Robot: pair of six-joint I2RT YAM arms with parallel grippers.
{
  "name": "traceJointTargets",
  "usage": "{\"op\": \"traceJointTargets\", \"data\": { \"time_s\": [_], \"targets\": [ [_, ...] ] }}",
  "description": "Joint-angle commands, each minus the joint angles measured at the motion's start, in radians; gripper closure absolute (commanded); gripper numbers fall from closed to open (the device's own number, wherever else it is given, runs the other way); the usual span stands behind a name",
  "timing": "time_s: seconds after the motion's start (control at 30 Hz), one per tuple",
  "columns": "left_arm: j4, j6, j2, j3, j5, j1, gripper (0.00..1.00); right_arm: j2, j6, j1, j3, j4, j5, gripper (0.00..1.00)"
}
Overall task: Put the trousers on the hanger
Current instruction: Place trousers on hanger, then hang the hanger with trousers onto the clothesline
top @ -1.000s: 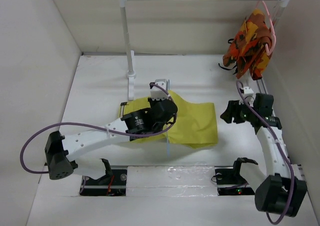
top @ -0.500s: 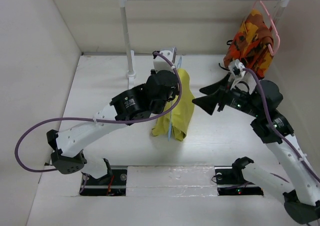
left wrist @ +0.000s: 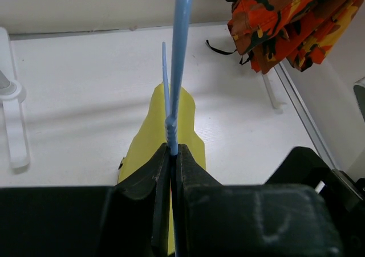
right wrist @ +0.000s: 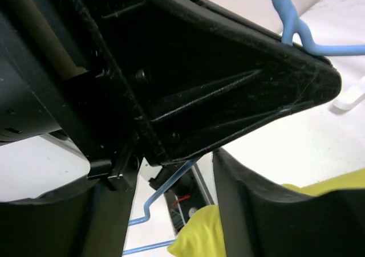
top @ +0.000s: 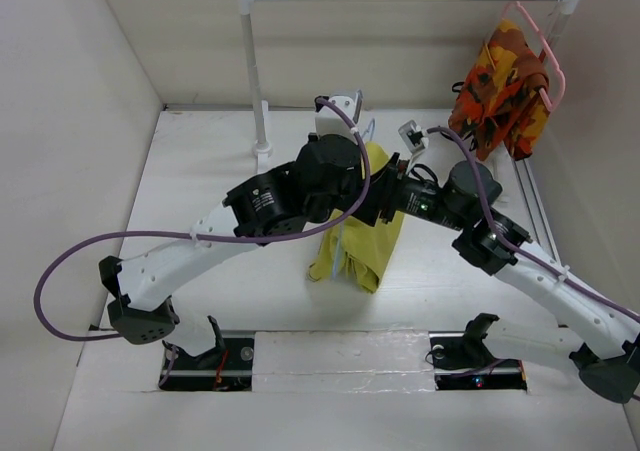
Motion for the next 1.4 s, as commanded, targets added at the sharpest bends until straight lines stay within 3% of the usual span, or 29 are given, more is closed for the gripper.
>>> {"op": "traceJointTargets", "data": {
  "time_s": [0.0,0.17,0.2,0.33,0.43,0.57,0.63,0.67,0.77,1.07,1.37],
  "targets": [
    [0.143,0.023,-0.036,0.100,-0.018,-0.001,1.00,-0.021,0.064,0.023,-0.030,0.121,0.076,0.46],
    [0.157,0.036,-0.029,0.122,-0.015,-0.001,1.00,-0.025,0.076,0.023,-0.032,0.119,0.101,0.74],
    [0.160,0.038,-0.029,0.122,-0.012,-0.001,1.00,-0.025,0.076,0.023,-0.033,0.122,0.104,0.74],
    [0.172,0.030,-0.033,0.116,-0.004,-0.001,1.00,-0.035,0.101,0.023,-0.046,0.142,0.132,0.92],
    [0.194,0.020,-0.048,0.099,0.005,-0.001,1.00,-0.044,0.113,0.012,-0.047,0.157,0.145,1.00],
    [0.214,0.013,-0.064,0.106,0.065,-0.001,1.00,-0.039,0.115,-0.031,-0.014,0.153,0.135,1.00],
    [0.223,0.010,-0.073,0.120,0.085,-0.001,0.89,-0.038,0.115,-0.051,0.006,0.151,0.130,1.00],
    [0.224,0.006,-0.078,0.126,0.105,-0.001,0.77,-0.032,0.109,-0.072,0.020,0.133,0.122,1.00],
    [0.250,0.004,-0.114,0.123,0.138,-0.001,0.62,-0.013,0.075,-0.109,0.091,0.084,0.096,1.00],
    [0.272,-0.010,-0.237,0.056,0.129,-0.001,0.58,0.080,0.029,-0.247,0.215,0.067,-0.005,1.00],
    [0.258,-0.118,-0.390,-0.212,0.091,-0.001,0.56,0.263,0.003,-0.459,0.423,0.044,-0.108,1.00]
  ]
}}
